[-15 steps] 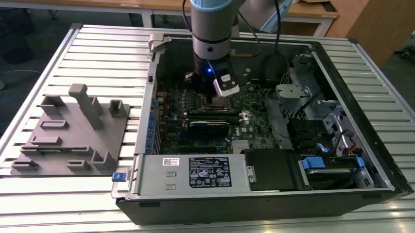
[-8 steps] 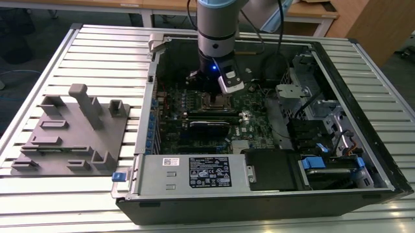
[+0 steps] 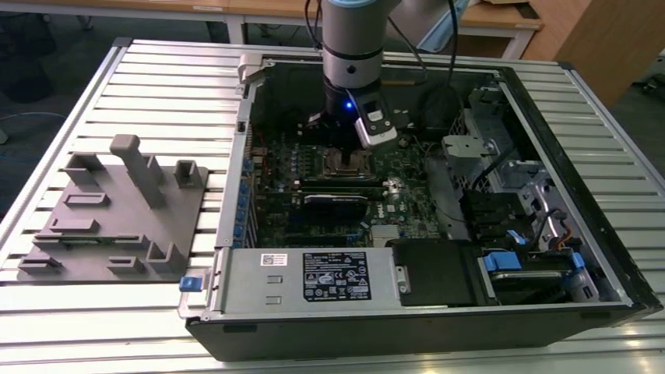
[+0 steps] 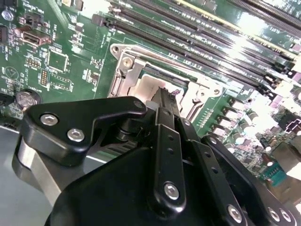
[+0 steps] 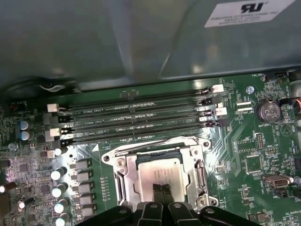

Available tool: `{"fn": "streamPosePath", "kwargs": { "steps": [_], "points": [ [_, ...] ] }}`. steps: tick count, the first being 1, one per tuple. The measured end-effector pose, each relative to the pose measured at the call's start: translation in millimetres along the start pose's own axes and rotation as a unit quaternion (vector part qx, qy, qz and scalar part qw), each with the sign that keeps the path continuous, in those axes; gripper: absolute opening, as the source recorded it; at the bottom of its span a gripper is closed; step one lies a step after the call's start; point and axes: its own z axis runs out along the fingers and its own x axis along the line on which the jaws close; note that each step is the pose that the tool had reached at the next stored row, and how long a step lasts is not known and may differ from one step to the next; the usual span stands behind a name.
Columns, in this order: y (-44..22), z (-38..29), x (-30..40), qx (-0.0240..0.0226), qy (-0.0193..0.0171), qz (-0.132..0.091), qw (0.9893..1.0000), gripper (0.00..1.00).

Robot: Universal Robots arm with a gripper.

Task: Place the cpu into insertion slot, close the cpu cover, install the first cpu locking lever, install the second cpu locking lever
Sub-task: 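Install the second cpu locking lever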

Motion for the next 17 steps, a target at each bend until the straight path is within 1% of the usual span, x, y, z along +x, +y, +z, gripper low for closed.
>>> {"fn": "streamPosePath", "kwargs": {
  "steps": [2,7,8,10,11,17],
  "points": [
    [0.0,-0.3,0.0,0.0,0.0,0.0,1.0,0.1],
    [0.2,-4.1,-0.2,-0.0012,0.0002,-0.001,1.0,0.1],
    [0.2,-4.2,-0.3,-0.0026,0.0003,-0.001,1.0,0.1],
    [0.2,-4.5,-0.3,-0.008,0.0012,-0.001,1.0,0.1],
    [0.2,-4.5,-0.3,-0.0091,0.0013,-0.001,1.0,0.1],
    [0.2,-4.6,-0.3,-0.0093,0.0013,-0.001,1.0,0.1]
  ]
}}
